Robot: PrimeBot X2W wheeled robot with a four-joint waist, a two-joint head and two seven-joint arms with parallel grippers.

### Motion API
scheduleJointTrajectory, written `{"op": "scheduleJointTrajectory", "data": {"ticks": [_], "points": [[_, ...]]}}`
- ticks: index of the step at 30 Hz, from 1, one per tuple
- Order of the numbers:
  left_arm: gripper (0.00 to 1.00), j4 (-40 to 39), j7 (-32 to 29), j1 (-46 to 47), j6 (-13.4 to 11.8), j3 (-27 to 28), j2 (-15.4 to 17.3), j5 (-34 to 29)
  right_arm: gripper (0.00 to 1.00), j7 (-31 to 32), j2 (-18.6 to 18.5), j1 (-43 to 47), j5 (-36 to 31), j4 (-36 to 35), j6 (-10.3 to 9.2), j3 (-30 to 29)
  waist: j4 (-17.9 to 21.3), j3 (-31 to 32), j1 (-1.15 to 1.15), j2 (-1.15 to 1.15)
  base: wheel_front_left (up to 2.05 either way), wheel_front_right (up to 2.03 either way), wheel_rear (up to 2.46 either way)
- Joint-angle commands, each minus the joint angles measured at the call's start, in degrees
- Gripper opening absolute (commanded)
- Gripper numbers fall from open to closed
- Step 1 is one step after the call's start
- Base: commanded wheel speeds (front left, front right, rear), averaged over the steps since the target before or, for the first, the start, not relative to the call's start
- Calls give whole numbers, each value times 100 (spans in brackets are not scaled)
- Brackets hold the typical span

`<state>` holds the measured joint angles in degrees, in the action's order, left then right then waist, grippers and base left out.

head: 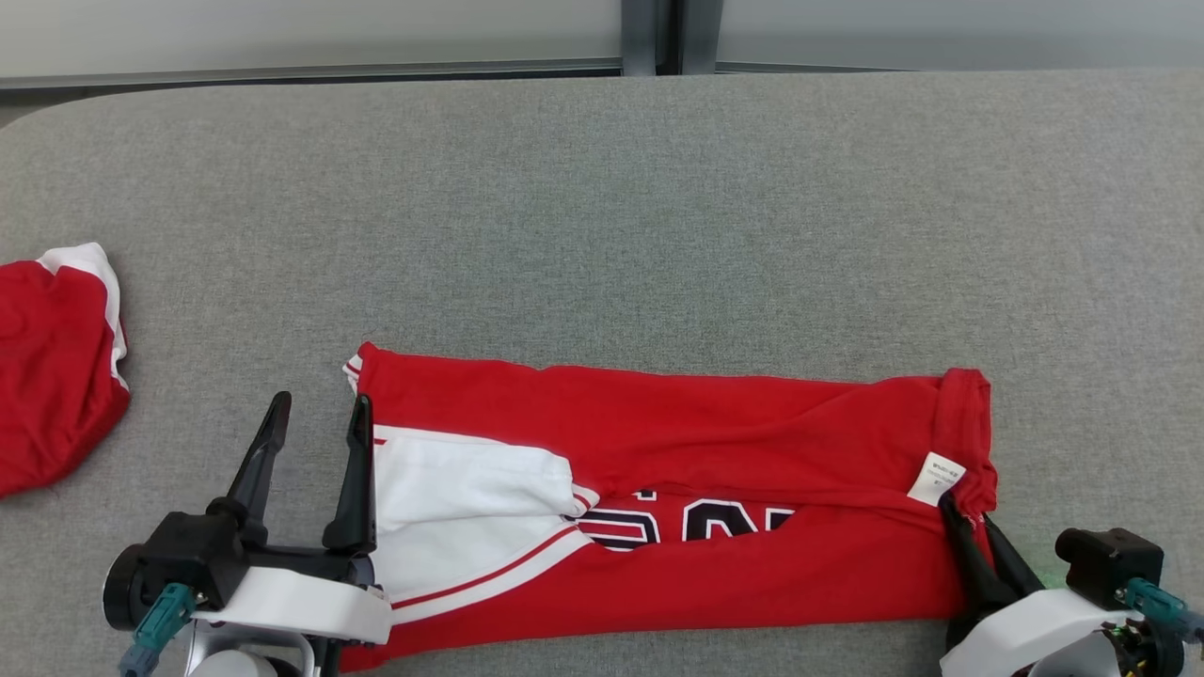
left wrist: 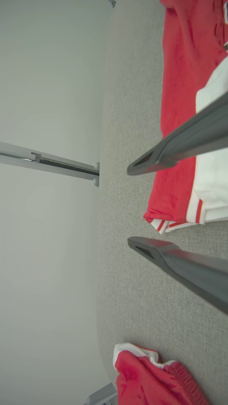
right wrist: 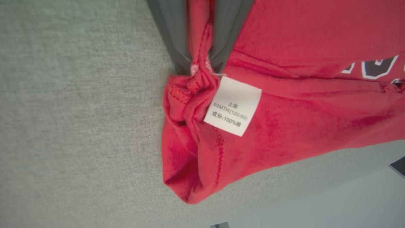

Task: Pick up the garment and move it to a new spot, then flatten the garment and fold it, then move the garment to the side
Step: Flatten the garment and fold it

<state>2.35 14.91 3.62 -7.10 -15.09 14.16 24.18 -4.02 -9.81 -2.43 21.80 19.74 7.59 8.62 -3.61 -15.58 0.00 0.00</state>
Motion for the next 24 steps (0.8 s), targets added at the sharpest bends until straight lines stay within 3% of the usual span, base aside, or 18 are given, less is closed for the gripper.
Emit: {"op": "scheduleJointTrajectory", "data": {"ticks": [1, 16, 19, 24], "points": [[100, 21, 30, 66, 17, 36, 21, -30, 0, 86, 6, 54, 44, 158, -18, 58, 6, -2, 0, 0, 0, 0, 0], [100, 143, 32, -53, 199, 266, -158, -180, 0, -242, -756, 506, 51, -206, -17, -1076, 112, 179, 0, 0, 0, 0, 0], [100, 187, 31, -92, 233, 293, -198, -215, 0, -268, -831, 489, 14, -375, -16, -1079, 144, 293, 0, 0, 0, 0, 0], [100, 225, 31, -216, 263, 310, -241, -235, 0, -134, -758, 345, -308, -1284, -16, -708, 197, 492, 0, 0, 0, 0, 0]]}}
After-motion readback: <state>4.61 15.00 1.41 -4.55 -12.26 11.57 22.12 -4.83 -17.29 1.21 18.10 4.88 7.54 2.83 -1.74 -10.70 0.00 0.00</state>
